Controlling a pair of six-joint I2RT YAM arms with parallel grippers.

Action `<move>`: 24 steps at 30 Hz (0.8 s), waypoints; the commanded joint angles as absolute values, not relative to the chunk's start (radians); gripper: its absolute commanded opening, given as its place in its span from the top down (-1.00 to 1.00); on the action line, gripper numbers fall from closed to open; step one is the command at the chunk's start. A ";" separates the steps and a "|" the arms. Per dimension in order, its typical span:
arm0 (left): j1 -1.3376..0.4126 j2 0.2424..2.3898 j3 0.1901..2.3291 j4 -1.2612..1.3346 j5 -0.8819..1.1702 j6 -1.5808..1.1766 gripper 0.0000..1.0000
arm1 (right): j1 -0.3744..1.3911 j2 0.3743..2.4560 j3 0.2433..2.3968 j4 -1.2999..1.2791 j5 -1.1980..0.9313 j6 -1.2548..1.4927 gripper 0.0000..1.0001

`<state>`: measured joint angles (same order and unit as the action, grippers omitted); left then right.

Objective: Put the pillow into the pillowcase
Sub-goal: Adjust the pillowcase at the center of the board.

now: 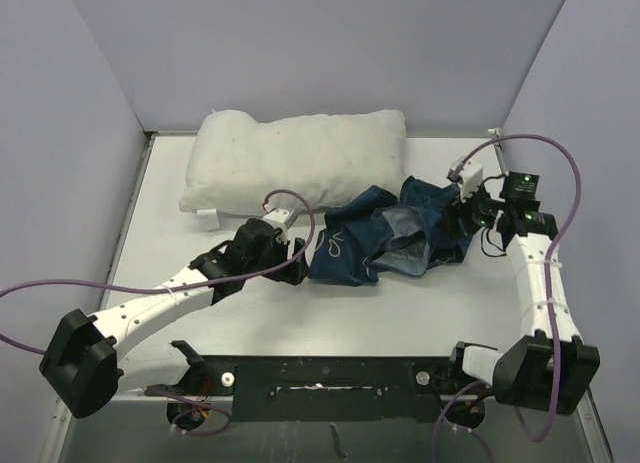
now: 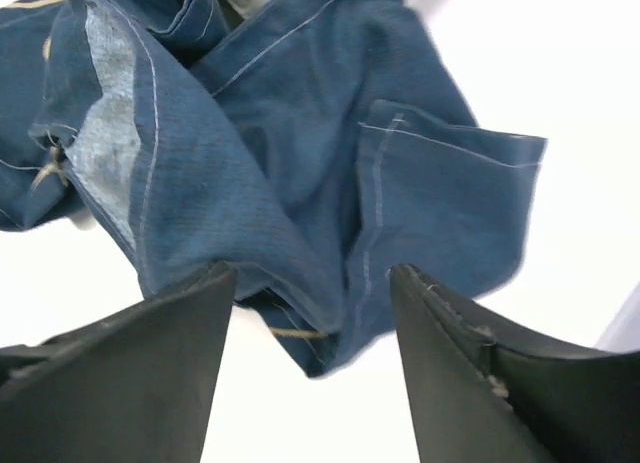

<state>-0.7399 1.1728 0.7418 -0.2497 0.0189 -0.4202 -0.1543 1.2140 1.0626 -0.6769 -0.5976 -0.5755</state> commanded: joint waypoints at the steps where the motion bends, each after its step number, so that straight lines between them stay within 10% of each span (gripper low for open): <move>1: -0.723 1.181 0.749 -0.110 0.086 -0.444 -0.53 | -0.216 1.083 1.105 -0.690 -0.720 -0.678 -0.43; 7: -0.571 1.371 0.806 0.146 0.340 -0.437 -0.64 | -0.193 1.155 1.197 -0.781 -0.929 -0.693 -0.99; 24: -0.671 1.929 1.372 0.039 0.292 -0.007 -0.68 | 0.039 1.311 1.243 -0.782 -0.633 -0.620 -1.00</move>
<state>-0.6147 1.8313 1.2430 0.1101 0.3611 -0.1680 0.0425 1.3376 1.2358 -0.7898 -0.6849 -0.6376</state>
